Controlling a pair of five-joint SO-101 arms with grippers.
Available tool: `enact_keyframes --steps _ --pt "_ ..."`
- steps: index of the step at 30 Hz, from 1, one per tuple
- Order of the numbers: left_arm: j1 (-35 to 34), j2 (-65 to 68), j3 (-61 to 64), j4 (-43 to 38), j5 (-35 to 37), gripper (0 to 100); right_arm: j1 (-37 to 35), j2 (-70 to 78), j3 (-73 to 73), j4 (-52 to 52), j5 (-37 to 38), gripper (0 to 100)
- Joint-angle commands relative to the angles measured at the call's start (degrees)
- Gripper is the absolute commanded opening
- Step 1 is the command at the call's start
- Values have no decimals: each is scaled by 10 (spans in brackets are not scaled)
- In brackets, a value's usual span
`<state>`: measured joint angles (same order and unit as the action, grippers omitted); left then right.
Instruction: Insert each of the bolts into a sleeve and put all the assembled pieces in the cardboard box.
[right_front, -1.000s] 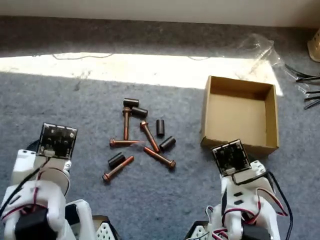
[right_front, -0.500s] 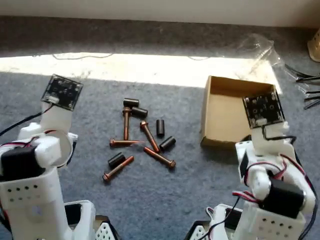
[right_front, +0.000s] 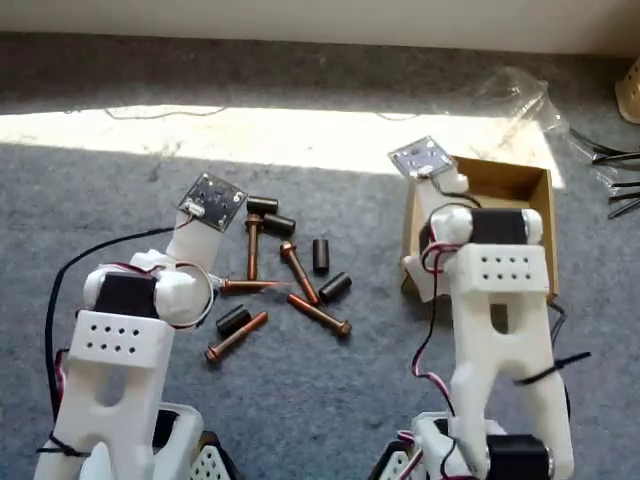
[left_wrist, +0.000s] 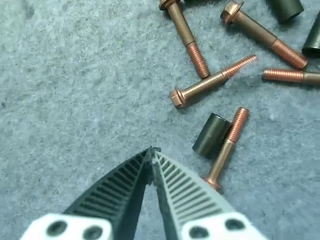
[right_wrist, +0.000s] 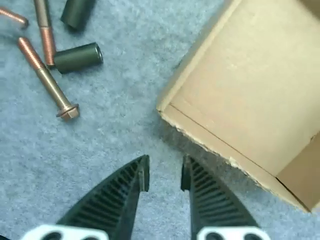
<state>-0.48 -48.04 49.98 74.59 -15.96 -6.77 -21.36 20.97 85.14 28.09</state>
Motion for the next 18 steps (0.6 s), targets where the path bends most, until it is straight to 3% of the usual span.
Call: enact_keyframes --steps 1,8,12,18 --pt "8 0 46 -78 -4 8 -38 65 -81 3 -16 149" --pt "-60 0 102 -155 -3 8 -109 175 -189 4 -132 149" --pt "-94 0 139 -211 48 8 -149 244 -241 4 -237 149" --pt "-121 0 148 -226 61 8 -204 330 -297 -2 -356 149"
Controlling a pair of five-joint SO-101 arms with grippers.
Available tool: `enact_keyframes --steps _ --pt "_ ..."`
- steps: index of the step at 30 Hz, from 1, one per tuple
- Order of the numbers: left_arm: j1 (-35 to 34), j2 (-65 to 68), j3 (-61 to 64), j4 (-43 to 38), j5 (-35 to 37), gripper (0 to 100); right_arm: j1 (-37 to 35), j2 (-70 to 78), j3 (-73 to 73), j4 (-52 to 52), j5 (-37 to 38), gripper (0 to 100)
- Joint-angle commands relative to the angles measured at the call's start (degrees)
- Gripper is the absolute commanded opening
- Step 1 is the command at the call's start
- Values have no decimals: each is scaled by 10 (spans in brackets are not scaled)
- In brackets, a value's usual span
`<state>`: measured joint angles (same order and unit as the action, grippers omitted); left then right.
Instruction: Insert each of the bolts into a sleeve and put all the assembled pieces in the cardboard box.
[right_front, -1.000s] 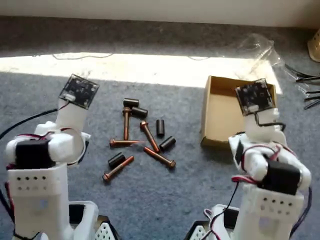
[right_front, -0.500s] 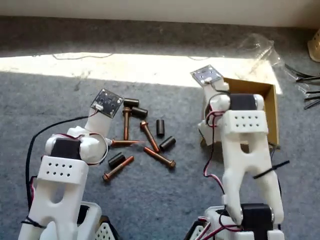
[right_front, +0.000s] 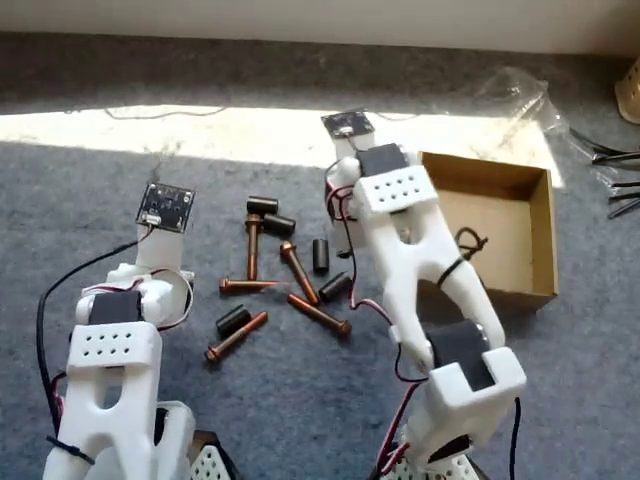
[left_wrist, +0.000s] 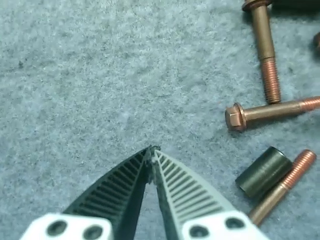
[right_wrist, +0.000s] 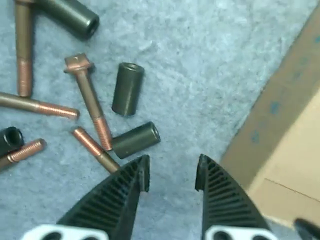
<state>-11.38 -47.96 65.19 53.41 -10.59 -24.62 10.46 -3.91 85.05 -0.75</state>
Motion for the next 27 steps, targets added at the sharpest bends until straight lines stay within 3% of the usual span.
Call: enact_keyframes --steps 1,6,14,27 --pt "-12 -1 -4 -14 7 8 -33 22 -59 1 -105 149" --pt "-12 -1 -4 -15 7 8 -62 40 -79 1 -264 149" --pt "-12 -1 -7 -15 7 8 -112 43 -76 -39 -263 149" --pt "-12 -2 -7 -16 7 8 -80 55 -4 -115 -281 149"
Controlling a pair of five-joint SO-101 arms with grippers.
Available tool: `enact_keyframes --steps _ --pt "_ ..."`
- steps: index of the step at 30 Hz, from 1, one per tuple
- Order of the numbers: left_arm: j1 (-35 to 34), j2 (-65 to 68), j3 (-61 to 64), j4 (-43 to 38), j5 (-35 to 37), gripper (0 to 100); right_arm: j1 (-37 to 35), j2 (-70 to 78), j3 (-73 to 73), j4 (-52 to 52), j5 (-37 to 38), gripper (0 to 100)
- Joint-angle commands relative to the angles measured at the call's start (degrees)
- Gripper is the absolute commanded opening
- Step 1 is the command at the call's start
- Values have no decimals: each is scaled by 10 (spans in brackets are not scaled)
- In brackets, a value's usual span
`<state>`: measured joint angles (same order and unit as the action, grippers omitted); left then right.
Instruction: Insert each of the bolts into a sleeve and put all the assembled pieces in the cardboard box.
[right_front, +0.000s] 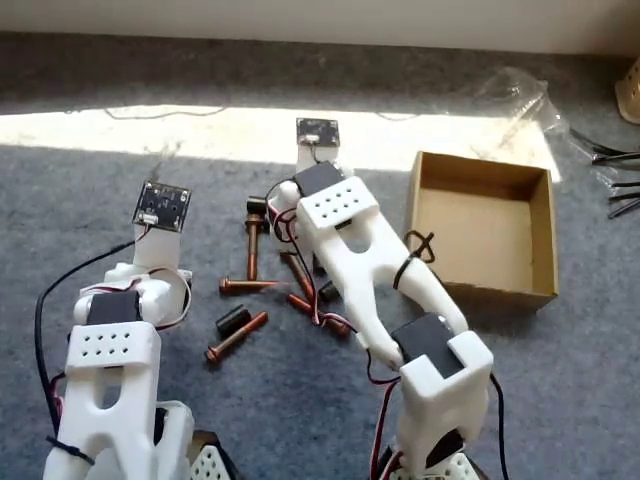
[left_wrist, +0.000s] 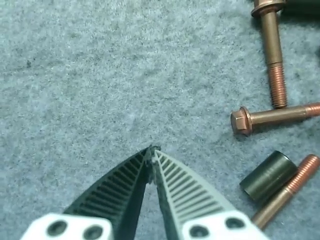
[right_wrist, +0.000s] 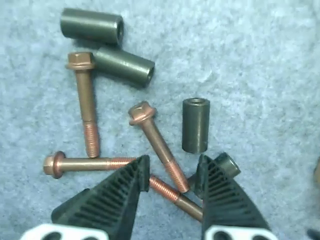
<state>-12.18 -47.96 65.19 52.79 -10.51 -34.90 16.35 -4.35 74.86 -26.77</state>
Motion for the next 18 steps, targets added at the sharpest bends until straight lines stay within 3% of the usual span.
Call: enact_keyframes --steps 1,18 --pt "-4 -2 -7 -10 6 8 30 0 0 -12 -36 149" --pt "-4 -2 -7 -10 6 8 46 69 -1 -20 -48 149"
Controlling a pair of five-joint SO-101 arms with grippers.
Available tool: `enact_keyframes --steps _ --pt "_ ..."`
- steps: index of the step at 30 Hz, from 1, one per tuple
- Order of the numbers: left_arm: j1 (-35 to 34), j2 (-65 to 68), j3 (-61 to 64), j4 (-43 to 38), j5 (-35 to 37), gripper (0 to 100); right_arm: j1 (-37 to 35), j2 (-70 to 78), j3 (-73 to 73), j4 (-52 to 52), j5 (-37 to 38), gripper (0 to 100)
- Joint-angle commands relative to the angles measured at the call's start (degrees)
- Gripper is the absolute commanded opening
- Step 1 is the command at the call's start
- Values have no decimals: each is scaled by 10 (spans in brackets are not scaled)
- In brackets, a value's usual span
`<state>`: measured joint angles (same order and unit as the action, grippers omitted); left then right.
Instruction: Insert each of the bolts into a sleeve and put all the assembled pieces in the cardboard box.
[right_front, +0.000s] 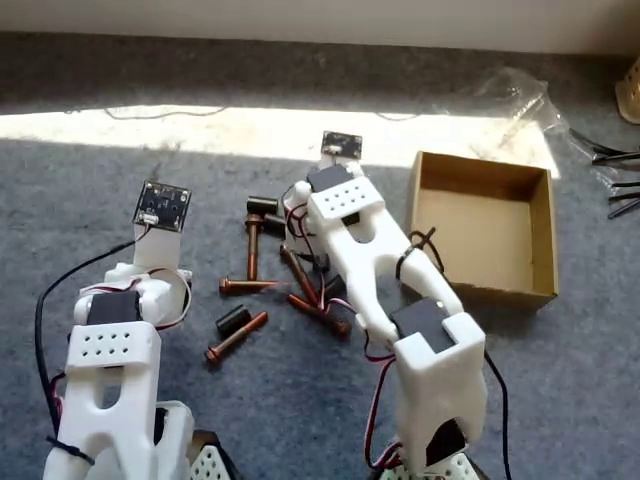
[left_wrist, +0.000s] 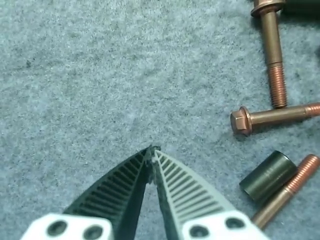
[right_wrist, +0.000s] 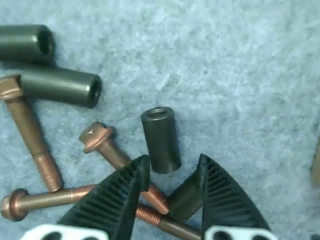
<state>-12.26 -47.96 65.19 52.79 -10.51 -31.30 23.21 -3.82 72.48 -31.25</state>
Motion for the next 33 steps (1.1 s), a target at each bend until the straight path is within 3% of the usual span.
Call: enact_keyframes --steps 1,10,23,33 --pt "-3 -2 -7 -10 6 8 10 2 -11 5 -4 149" --pt "-3 -2 -7 -10 6 8 10 14 -43 4 -2 149" --pt "-3 -2 -7 -10 6 8 9 15 -43 2 99 149" --pt "-3 -2 -6 -10 4 8 9 15 -40 -43 106 149"
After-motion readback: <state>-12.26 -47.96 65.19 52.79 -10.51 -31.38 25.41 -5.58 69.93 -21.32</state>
